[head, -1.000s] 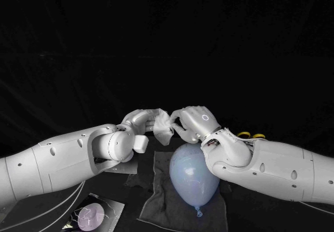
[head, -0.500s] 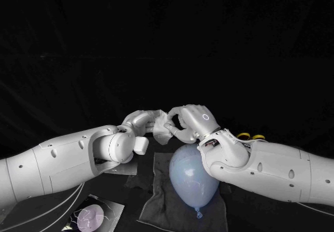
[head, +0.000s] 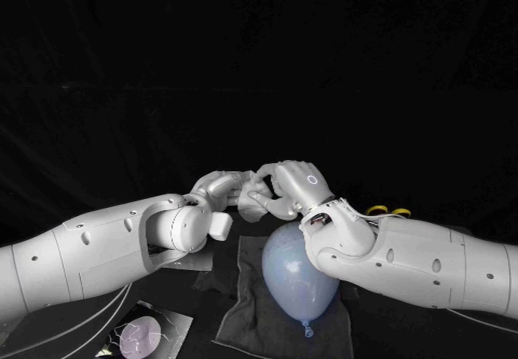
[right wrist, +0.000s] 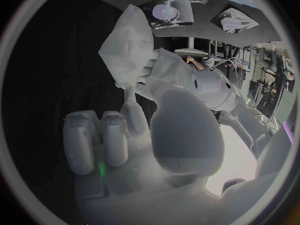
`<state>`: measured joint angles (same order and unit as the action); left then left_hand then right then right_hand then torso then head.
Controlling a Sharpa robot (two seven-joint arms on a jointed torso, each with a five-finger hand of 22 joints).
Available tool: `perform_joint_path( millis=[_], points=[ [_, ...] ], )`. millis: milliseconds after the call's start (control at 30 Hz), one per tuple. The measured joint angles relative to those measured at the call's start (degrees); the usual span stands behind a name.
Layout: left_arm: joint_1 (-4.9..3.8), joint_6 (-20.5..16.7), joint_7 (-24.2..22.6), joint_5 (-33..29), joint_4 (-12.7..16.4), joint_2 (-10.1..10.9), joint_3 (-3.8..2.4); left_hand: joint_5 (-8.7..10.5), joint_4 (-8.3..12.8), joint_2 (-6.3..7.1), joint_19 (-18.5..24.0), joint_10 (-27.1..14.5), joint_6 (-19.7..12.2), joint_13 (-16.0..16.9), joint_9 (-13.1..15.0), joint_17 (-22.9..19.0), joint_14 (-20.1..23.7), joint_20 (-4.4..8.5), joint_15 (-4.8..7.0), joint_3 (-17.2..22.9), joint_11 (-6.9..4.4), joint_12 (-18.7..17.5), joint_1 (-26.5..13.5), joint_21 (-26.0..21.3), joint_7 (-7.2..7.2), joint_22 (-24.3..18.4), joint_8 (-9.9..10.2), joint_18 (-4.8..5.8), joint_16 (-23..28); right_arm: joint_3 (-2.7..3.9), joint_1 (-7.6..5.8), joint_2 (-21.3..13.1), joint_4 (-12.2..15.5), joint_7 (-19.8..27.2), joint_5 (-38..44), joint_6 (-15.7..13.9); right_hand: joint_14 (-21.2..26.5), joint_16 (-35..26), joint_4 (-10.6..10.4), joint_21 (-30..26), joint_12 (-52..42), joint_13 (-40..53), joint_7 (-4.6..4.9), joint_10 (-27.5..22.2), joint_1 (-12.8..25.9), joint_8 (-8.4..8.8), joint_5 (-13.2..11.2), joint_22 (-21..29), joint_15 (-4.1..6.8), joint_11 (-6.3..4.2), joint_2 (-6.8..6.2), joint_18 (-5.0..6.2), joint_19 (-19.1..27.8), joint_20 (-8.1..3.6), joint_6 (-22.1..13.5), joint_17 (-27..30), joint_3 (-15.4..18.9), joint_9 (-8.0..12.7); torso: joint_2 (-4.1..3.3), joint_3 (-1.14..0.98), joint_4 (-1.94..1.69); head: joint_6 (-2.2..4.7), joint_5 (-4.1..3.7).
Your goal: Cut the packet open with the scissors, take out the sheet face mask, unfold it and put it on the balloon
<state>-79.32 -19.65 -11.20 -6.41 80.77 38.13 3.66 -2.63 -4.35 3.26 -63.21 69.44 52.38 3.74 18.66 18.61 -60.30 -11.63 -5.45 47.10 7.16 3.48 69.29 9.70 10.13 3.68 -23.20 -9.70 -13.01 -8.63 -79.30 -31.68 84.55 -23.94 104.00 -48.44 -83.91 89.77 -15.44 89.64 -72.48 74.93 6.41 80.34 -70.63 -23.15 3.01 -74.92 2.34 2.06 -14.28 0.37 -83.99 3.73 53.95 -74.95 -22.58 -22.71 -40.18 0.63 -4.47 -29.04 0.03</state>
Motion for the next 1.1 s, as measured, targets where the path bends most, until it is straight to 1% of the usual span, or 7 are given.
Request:
perform_joint_path(
  millis=[167,667,800,867,933,1067,1100],
  points=[
    [0.01,-0.42,0.20,0.49,0.21,-0.02,0.01,0.00,0.00,0.00,0.36,0.20,0.00,0.00,-0.01,-0.01,-0.42,-0.03,0.03,0.00,-0.20,0.00,-0.01,-0.23,0.00,0.00,-0.03,0.01,0.00,0.01,0.07,0.55,-0.73,-0.70,0.33,0.10,0.00,-0.02,-0.35,-0.01,0.00,-0.03,-0.18,0.00,-0.63,-0.01,0.00,0.01,0.00,0.00,0.64,0.00,0.01,0.00,0.19,0.00,0.35,0.00,0.02,0.00,0.00,0.02,0.01],
    [0.08,-2.00,0.94,1.23,0.69,0.03,0.07,0.00,-0.15,-0.02,0.56,0.20,-0.22,-0.01,0.07,-0.03,-2.63,-0.24,0.50,-0.15,-0.20,0.00,0.46,-0.45,-0.21,0.05,-0.22,0.03,0.00,0.08,0.18,1.28,-1.61,-2.54,2.72,1.52,0.01,0.03,-0.14,-0.02,0.00,0.01,-0.68,-0.21,-3.06,-0.12,0.00,-0.02,0.00,-0.21,0.33,0.00,0.10,0.09,1.55,0.05,2.20,0.00,0.02,-0.03,0.07,0.05,0.03],
    [0.10,-2.34,1.06,1.31,0.81,0.05,0.09,0.00,-0.15,-0.03,0.35,0.20,-0.31,0.00,0.22,-0.13,-5.10,-0.03,0.81,-0.15,-0.20,0.00,1.08,-0.53,-0.30,0.10,-0.21,0.04,-0.41,0.09,0.22,1.32,-1.65,-2.87,3.40,1.98,0.00,0.03,0.18,-0.02,0.00,0.02,-0.87,-0.21,-4.21,-0.12,0.00,-0.03,0.00,-0.21,-0.19,0.00,0.10,0.09,1.74,0.05,2.82,0.00,0.02,-0.03,0.06,0.01,0.01],
    [0.11,-2.47,1.10,1.34,0.86,0.05,0.10,0.00,-0.15,-0.10,0.35,0.20,-0.32,-0.01,0.22,-0.20,-6.40,-0.03,1.06,-0.15,-0.20,0.00,1.14,-0.85,-0.30,0.10,-0.20,0.03,-0.68,0.10,0.24,1.32,-1.65,-2.98,3.69,2.17,0.01,0.03,0.34,-0.02,0.00,0.02,-0.78,-0.40,-4.71,-0.35,0.00,-0.03,0.00,-0.41,-0.12,0.00,0.10,0.09,1.83,0.05,2.98,0.01,0.02,-0.03,0.04,-0.01,-0.01],
    [0.12,-2.60,1.14,1.38,0.90,0.06,0.11,0.00,-0.15,-0.10,0.35,0.20,-0.32,-0.01,0.22,-0.20,-6.58,-0.03,1.24,-0.15,-0.19,0.00,1.14,-0.88,-0.30,0.10,-0.20,0.04,-0.68,0.10,0.28,1.32,-1.61,-3.10,4.01,2.36,0.01,0.03,0.51,-0.04,0.00,0.02,-0.68,-0.27,-4.97,-0.35,0.00,-0.03,0.00,-0.54,-0.35,0.00,0.10,0.09,1.94,0.05,3.15,0.02,0.02,-0.03,0.04,-0.01,-0.01],
    [0.12,-2.79,1.16,1.42,0.97,0.07,0.11,0.00,-0.15,0.13,0.35,0.10,-0.33,-0.01,0.22,-0.24,-7.10,-0.03,1.34,-0.15,-0.14,0.00,1.37,-0.88,-0.31,0.10,-0.20,0.04,-0.68,0.11,0.36,1.32,-1.54,-3.29,4.50,2.72,0.01,0.00,0.66,0.16,0.00,0.01,-0.86,-0.18,-5.49,-0.34,0.00,-0.02,0.00,-0.63,-0.15,0.00,0.11,0.09,2.13,0.04,3.30,0.05,0.02,-0.03,0.04,-0.03,-0.02],
    [0.12,-2.83,1.16,1.43,0.99,0.07,0.11,0.00,-0.15,0.13,0.35,-0.19,-0.35,-0.03,0.22,-0.33,-7.10,-0.03,1.35,-0.15,-0.08,0.00,1.37,-0.88,-0.30,0.09,-0.20,0.04,-0.68,0.11,0.39,1.32,-1.53,-3.32,4.61,2.80,0.01,-0.01,0.66,0.16,0.00,0.01,-0.86,-0.19,-5.76,-0.35,0.00,-0.02,0.00,-0.63,-0.42,0.00,0.11,0.09,2.13,0.04,3.30,0.04,0.02,-0.02,0.04,-0.05,-0.02]
  ],
)
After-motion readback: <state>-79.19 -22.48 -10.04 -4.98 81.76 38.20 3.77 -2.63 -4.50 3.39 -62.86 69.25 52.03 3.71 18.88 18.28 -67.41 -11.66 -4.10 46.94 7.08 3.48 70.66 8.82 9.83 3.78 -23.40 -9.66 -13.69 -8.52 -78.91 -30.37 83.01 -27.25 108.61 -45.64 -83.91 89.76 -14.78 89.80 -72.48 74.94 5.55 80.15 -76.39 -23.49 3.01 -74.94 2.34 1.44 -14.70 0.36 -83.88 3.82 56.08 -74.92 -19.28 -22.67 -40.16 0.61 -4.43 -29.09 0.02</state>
